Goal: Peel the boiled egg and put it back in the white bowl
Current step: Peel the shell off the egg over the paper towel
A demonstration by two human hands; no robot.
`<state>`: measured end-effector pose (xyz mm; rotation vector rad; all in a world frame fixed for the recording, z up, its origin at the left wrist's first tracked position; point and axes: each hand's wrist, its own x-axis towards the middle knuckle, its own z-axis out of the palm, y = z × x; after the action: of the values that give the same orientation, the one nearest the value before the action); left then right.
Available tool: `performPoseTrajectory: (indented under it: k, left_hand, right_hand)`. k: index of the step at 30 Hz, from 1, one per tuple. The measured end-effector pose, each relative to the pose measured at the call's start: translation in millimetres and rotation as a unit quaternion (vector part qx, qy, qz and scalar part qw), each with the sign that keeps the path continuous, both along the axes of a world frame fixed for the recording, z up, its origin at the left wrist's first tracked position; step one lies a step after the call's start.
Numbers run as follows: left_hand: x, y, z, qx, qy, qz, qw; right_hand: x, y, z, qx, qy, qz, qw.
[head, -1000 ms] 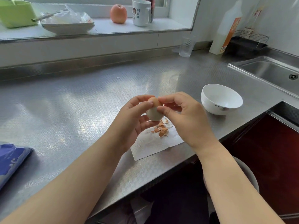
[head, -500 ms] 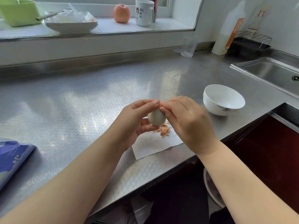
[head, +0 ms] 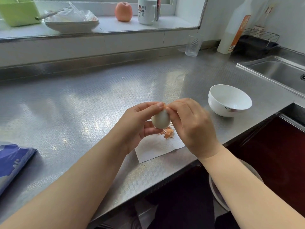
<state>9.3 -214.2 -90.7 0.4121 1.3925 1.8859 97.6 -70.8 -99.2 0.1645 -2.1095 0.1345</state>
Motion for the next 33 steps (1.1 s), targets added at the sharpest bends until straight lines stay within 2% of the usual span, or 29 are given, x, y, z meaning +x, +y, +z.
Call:
performPoseTrajectory:
  k: [3, 8, 12, 17, 21, 25, 28, 33]
  left_hand:
    - [-1, 0, 1, 0.011, -0.011, 0.000, 1.000]
    - [-2, -1, 2, 0.041, -0.024, 0.018, 0.999]
    - [-3, -1, 1, 0.052, -0.027, 0.035, 0.998]
    - [-2, 0, 0, 0.043, -0.014, 0.049, 0.998]
    - [-1, 1, 0, 0.044, -0.006, 0.037, 0.998]
    - [1, 0, 2, 0.050, -0.002, 0.004, 0.999]
    - [1, -1, 3, 0.037, 0.007, -0.012, 0.999]
    - [2, -2, 3, 0.024, 0.002, -0.038, 0.999]
  right_hand:
    - [-1, -3, -1, -0.040, -0.001, 0.001, 0.999]
    - [3, -1, -4, -0.183, -0.042, -0.028, 0.982]
    - [7, 5, -8, -0.254, -0.134, -0.043, 0.957]
    - [11, 9, -3, -0.282, -0.250, -0.032, 0.926]
    - [14, 2, 14, -0.320, -0.195, 0.047, 0.926]
    - [12, -3, 22, -0.334, -0.199, 0.096, 0.916]
    - [11, -1, 22, -0.317, -0.188, 0.102, 0.924]
    - [11, 5, 19, -0.175, -0.143, 0.076, 0.971]
